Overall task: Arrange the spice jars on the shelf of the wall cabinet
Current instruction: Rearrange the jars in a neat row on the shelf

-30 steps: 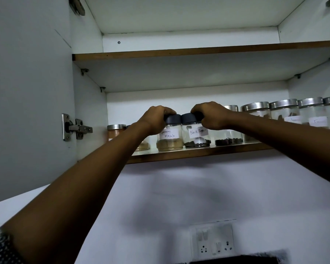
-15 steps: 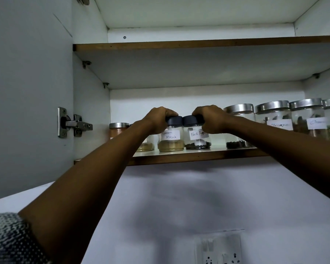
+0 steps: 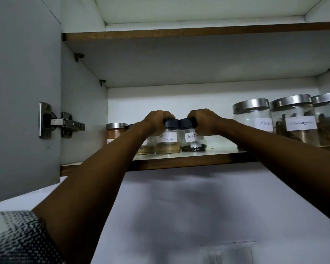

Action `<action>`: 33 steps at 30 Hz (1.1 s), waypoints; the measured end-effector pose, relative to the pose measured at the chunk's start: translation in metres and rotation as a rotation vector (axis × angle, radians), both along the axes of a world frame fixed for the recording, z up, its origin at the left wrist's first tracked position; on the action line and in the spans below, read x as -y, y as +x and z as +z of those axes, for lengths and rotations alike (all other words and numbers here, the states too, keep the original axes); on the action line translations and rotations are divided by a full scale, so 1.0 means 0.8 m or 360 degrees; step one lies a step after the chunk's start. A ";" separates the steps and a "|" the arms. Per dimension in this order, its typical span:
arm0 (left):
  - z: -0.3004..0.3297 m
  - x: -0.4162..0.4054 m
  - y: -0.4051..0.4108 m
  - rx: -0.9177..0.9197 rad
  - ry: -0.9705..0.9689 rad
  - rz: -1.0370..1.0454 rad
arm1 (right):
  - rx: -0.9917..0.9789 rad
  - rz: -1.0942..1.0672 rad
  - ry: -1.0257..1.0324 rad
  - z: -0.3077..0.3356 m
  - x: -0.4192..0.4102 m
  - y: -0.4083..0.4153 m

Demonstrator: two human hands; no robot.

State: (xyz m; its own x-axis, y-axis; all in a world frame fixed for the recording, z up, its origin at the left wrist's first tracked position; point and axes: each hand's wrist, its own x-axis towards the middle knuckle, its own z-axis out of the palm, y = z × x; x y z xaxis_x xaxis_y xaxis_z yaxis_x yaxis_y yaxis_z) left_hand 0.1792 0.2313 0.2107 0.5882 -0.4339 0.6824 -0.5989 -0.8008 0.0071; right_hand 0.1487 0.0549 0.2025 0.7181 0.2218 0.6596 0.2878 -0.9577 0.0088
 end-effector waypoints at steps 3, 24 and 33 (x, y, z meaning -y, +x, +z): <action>0.002 -0.002 0.009 -0.0030 0.0019 0.0035 | -0.0017 0.0005 0.0040 0.001 -0.001 0.012; -0.002 0.001 0.056 -0.0049 0.0099 0.0208 | -0.0046 -0.0072 -0.0028 0.001 -0.010 0.058; -0.005 0.005 0.049 -0.0178 0.0215 0.0293 | 0.0093 -0.0092 -0.0053 -0.014 -0.010 0.060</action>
